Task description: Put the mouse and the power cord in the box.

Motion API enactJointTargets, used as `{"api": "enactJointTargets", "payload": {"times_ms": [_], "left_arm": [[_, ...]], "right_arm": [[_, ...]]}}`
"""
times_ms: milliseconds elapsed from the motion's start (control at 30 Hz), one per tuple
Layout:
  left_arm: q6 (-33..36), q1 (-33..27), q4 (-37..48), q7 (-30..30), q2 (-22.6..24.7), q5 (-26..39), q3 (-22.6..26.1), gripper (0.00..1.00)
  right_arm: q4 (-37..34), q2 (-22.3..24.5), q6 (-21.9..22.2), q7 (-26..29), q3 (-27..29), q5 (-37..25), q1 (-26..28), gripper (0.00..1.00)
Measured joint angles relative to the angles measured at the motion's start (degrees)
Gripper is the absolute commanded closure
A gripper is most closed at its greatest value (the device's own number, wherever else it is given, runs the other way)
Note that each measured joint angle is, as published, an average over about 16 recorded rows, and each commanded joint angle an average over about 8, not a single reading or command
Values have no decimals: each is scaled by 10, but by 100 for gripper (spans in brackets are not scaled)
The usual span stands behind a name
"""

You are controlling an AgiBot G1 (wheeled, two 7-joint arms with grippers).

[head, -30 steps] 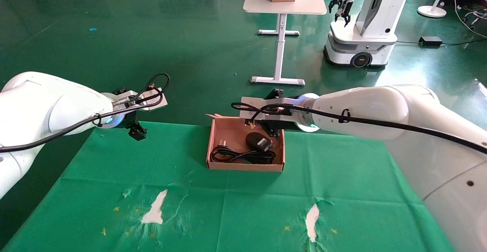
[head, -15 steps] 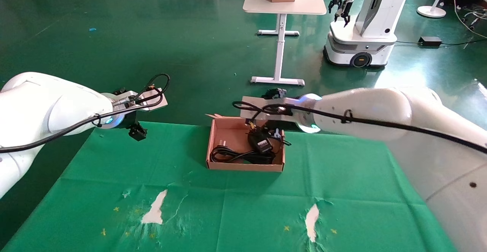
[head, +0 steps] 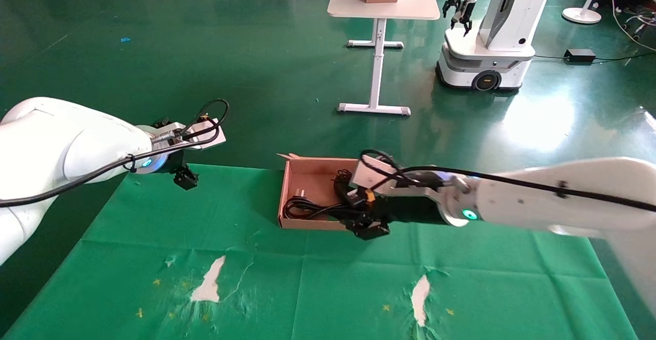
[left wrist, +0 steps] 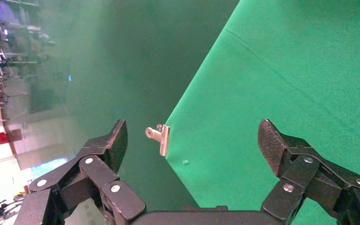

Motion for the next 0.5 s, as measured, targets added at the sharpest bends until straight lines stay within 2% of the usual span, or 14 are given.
{"api": "enactJointTargets", "payload": {"times_ms": [300, 500], "left_arm": [[2, 2, -5, -2, -2, -2, -1, 0], [19, 18, -24, 10, -17, -30, -24, 0]], "right_arm": [[52, 66, -61, -2, 48, 118, -53, 0], [87, 109, -102, -4, 80, 197, -88, 0]]}}
